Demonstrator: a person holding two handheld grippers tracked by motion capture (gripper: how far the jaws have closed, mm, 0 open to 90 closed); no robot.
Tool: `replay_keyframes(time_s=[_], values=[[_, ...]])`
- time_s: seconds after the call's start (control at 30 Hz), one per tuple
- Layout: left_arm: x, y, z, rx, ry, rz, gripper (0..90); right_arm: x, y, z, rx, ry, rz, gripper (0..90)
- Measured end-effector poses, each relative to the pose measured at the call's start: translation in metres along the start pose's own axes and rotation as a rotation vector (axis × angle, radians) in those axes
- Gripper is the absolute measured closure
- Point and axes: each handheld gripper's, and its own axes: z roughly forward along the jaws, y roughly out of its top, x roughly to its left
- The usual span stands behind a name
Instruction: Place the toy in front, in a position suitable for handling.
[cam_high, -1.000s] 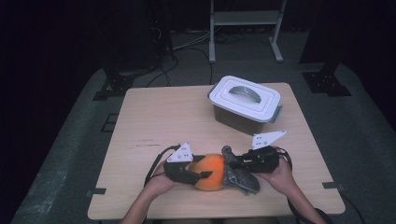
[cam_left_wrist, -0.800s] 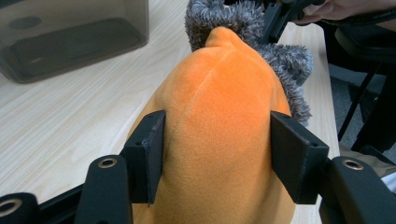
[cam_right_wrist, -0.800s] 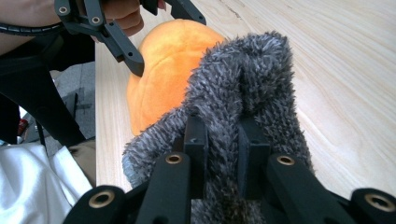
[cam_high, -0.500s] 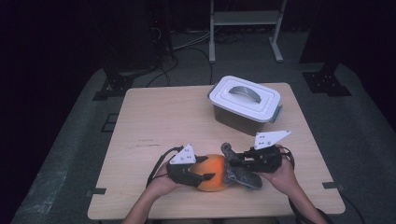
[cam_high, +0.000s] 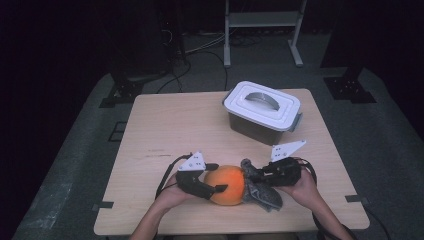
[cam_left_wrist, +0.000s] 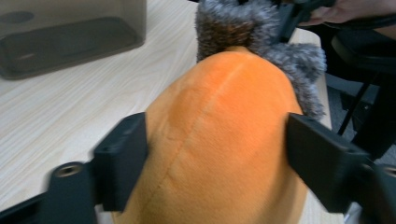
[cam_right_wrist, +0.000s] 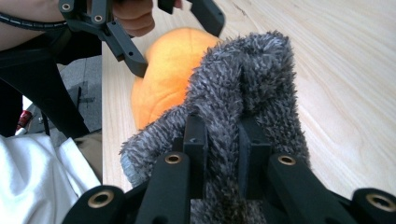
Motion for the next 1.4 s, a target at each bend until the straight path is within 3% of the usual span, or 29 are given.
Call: replay_keyframes(time_s=[0.07,0.13,0.27,0.37,0.5,0.63,0.7,0.87,0.97,1.07,1.1,1.17,1.27,1.33,1.4], values=[[-0.002,0.001,0.0,-0.008,0.017,0.019,36.8,0.0,0.0,-0.002,-0.001,-0.002,0.01,76.0],[-0.003,0.003,-0.002,-0.026,0.029,0.019,42.3,0.005,0.006,-0.007,-0.022,-0.028,-0.011,76.5],[-0.007,0.008,-0.002,-0.03,0.046,0.034,44.9,0.013,0.017,-0.016,-0.092,-0.04,-0.054,76.8],[-0.011,0.01,0.0,-0.024,0.049,0.052,44.8,0.015,0.018,-0.012,-0.07,-0.045,-0.065,76.6],[-0.01,0.009,0.0,-0.016,0.033,0.061,40.0,0.009,0.012,-0.005,-0.022,-0.005,-0.041,76.4],[-0.005,0.008,-0.001,-0.013,0.024,0.027,25.8,0.005,0.008,-0.005,0.016,0.003,-0.037,76.5],[0.001,0.003,-0.002,-0.011,0.008,-0.009,19.9,0.002,0.004,-0.005,0.028,0.015,-0.022,76.4],[0.011,-0.007,0.001,-0.009,-0.04,-0.067,16.0,-0.003,0.002,-0.008,0.041,0.037,-0.008,76.3],[0.009,-0.008,-0.001,-0.011,-0.044,-0.044,30.8,-0.002,0.004,-0.007,0.048,0.028,-0.011,76.4],[0.005,-0.003,-0.004,-0.023,-0.029,-0.029,42.7,0.003,0.008,-0.01,0.029,-0.013,-0.037,76.9],[0.004,-0.001,-0.006,-0.028,-0.024,-0.023,44.1,0.008,0.012,-0.014,0.003,-0.037,-0.06,77.3],[0.001,0.006,-0.011,-0.035,-0.001,0.005,45.0,0.01,0.014,-0.016,-0.01,-0.042,-0.064,77.6],[-0.002,0.013,-0.016,-0.038,0.01,0.032,46.3,0.017,0.021,-0.017,-0.055,-0.027,-0.083,77.7],[-0.003,0.013,-0.018,-0.038,0.005,0.037,46.5,0.02,0.023,-0.012,-0.04,-0.03,-0.102,77.6],[-0.003,0.011,-0.016,-0.023,0.002,0.043,46.2,0.018,0.02,-0.005,-0.016,-0.022,-0.09,77.6]])
